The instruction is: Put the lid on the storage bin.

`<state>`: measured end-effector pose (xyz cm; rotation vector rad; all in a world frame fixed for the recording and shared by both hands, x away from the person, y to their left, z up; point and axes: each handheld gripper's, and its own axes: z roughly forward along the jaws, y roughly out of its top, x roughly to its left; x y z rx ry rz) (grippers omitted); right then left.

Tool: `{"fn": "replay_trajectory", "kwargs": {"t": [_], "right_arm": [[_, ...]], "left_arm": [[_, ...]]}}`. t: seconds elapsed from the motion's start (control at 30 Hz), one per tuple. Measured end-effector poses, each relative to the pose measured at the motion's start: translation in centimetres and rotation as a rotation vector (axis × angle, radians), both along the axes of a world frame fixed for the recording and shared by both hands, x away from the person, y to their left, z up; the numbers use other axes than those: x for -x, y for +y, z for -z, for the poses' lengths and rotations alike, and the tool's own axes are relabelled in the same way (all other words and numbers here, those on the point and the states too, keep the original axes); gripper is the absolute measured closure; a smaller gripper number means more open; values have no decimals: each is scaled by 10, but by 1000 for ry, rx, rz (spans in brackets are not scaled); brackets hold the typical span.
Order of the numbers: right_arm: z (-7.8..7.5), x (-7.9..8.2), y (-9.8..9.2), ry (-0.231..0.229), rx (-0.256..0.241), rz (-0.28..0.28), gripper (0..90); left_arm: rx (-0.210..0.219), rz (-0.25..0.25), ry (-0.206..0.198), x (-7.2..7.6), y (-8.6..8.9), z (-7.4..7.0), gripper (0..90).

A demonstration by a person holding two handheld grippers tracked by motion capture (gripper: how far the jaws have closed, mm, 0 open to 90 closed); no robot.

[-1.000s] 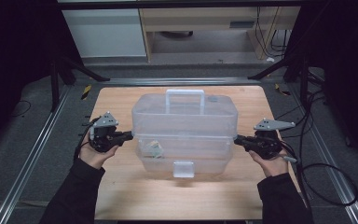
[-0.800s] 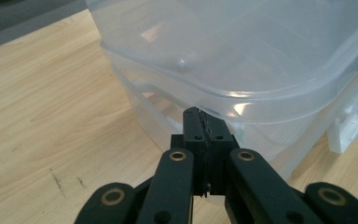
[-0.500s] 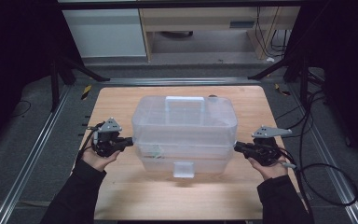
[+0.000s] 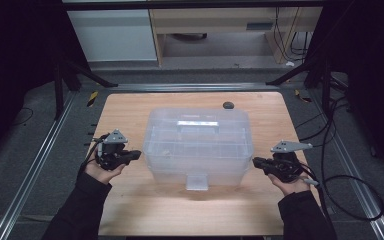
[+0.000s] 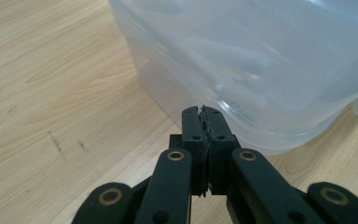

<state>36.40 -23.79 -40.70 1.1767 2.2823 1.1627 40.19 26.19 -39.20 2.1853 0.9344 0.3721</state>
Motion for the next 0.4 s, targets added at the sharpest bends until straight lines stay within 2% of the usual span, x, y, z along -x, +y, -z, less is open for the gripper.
{"fn": "replay_trajectory", "kwargs": {"t": [0.13, 0.23, 0.33, 0.4], "right_arm": [[-4, 1, -9, -26, -5, 32, 793], [-2, -1, -16, -51, 35, 72, 727], [5, -4, -23, -60, 56, 117, 603], [12, -7, -28, -79, 81, 156, 493]], "left_arm": [[9, -37, -2, -3, 11, 0, 862], [7, -69, -6, -6, 20, 3, 827], [-2, -116, 2, -11, 28, 11, 769], [-34, -145, 3, -15, 33, 18, 696]]}}
